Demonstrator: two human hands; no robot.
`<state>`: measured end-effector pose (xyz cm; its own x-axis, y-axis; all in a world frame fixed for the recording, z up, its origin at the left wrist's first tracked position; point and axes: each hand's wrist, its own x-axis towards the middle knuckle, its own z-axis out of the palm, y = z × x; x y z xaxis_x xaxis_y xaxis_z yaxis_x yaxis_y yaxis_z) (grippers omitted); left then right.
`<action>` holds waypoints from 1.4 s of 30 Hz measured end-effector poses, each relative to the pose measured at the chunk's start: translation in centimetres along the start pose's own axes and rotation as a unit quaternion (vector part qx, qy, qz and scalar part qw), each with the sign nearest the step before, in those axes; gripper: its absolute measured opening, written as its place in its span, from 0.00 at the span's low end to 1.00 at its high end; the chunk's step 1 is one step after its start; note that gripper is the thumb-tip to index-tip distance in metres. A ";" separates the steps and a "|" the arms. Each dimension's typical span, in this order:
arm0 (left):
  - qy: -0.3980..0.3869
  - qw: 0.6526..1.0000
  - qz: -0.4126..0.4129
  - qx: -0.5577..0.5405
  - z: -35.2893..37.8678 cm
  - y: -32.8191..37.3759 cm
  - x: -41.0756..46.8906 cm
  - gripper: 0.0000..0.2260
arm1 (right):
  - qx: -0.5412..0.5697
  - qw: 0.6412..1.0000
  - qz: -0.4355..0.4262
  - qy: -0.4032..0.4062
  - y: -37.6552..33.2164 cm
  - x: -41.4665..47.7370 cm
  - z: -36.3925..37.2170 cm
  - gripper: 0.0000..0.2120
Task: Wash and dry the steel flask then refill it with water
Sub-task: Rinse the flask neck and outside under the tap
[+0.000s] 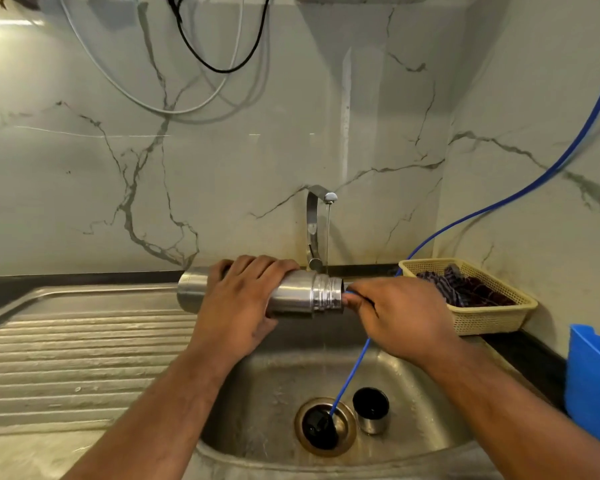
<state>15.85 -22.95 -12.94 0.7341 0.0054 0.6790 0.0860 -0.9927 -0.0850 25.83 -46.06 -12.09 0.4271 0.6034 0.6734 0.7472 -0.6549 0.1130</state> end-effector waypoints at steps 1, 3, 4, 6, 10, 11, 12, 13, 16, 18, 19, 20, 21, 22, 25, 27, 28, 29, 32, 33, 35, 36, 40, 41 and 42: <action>0.010 1.000 0.003 -0.019 0.0 0.3 0.2 0.39 | -0.027 0.998 -0.004 0.060 0.2 0.0 -0.2 0.17; 0.010 0.998 0.014 -0.067 0.0 0.2 0.2 0.40 | -0.048 0.987 -0.025 0.153 1.0 0.2 -1.0 0.12; -0.007 0.996 0.016 -0.090 0.0 -0.2 0.2 0.41 | -0.056 0.981 -0.046 0.181 1.5 0.2 -1.2 0.11; -0.061 0.989 -0.011 -0.137 -0.2 -0.9 -0.1 0.47 | -0.081 0.968 -0.093 0.218 2.2 0.0 -1.2 0.09; -0.173 0.961 -0.058 -0.210 0.0 -1.3 -1.0 0.50 | -0.111 0.955 -0.162 0.222 1.2 -0.1 -2.2 0.07; -0.180 0.962 -0.050 -0.199 0.1 -1.1 -1.1 0.45 | -0.113 0.968 -0.149 0.167 0.7 0.0 -2.4 0.07; -0.168 0.970 -0.044 -0.170 0.1 -1.0 -1.1 0.41 | -0.100 0.985 -0.116 0.082 0.1 0.0 -2.2 0.09; -0.140 0.982 -0.036 -0.125 -0.1 -0.8 -0.9 0.40 | -0.056 0.997 -0.055 -0.018 -0.3 0.0 -2.0 0.12; -0.058 0.998 -0.006 0.027 -0.4 -1.1 -0.2 0.38 | 0.169 0.965 0.110 -0.170 -0.5 -0.2 -0.2 0.21; -0.047 0.998 -0.028 0.027 -0.8 -1.7 -0.1 0.38 | 0.116 0.981 0.092 -0.128 0.3 0.1 0.1 0.25; -0.046 0.998 -0.046 0.020 -0.9 -2.2 -0.1 0.38 | 0.065 0.991 0.084 -0.087 1.0 0.2 -0.1 0.26; -0.043 0.997 -0.065 0.017 -0.9 -2.8 -0.3 0.37 | 0.025 0.996 0.073 -0.042 1.8 0.4 -0.7 0.27; -0.037 0.996 -0.078 0.015 -1.0 -3.5 -0.4 0.37 | 0.016 0.998 0.057 0.014 2.6 0.6 -1.1 0.27; -0.036 0.996 -0.084 0.016 -1.1 -4.0 -0.4 0.37 | 0.020 0.997 0.034 0.060 3.1 0.7 -1.3 0.26; -0.058 0.995 -0.077 0.008 -1.1 -3.4 -0.4 0.38 | 0.008 0.993 -0.060 0.105 2.3 0.5 -0.9 0.16; -0.069 0.995 -0.061 -0.026 -0.8 -1.9 -0.6 0.39 | -0.007 0.991 -0.105 0.084 0.3 0.2 -0.2 0.08; -0.078 0.995 -0.052 -0.035 -0.7 -1.5 -0.7 0.39 | 0.001 0.993 -0.099 0.060 -0.3 0.1 -0.3 0.09; -0.083 0.995 -0.048 -0.034 -0.8 -1.4 -0.7 0.39 | 0.022 0.996 -0.077 0.046 -0.3 0.2 -0.7 0.10; -0.050 0.994 -0.091 -0.016 -1.3 -3.0 -0.7 0.38 | 0.028 0.997 -0.011 0.067 1.8 0.3 -1.6 0.08; -0.036 0.994 -0.104 -0.012 -1.4 -3.5 -0.7 0.38 | 0.025 0.995 -0.001 0.094 2.8 0.2 -2.0 0.07; -0.014 0.995 -0.100 -0.004 -1.3 -3.7 -0.7 0.37 | 0.035 0.995 0.013 0.088 3.2 0.0 -2.4 0.10; -0.005 0.996 -0.083 0.005 -1.2 -3.4 -0.6 0.37 | 0.036 0.997 0.020 0.058 2.6 -0.1 -2.1 0.13; 0.018 0.998 0.011 0.057 -0.9 -1.4 -0.2 0.38 | 0.197 0.961 0.085 -0.175 -0.3 0.0 -0.4 0.21; 0.023 0.998 0.014 0.058 -0.9 -1.6 -0.2 0.38 | 0.248 0.944 0.106 -0.191 -0.1 0.0 -0.5 0.22; 0.025 0.998 0.003 0.050 -0.9 -2.0 -0.3 0.38 | 0.251 0.944 0.111 -0.183 0.6 0.2 -0.8 0.23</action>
<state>14.83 -21.08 -12.29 0.7004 -0.0083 0.7137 0.1514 -0.9755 -0.1599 25.93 -46.71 -11.35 0.6800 0.6535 0.3324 0.7267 -0.5406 -0.4239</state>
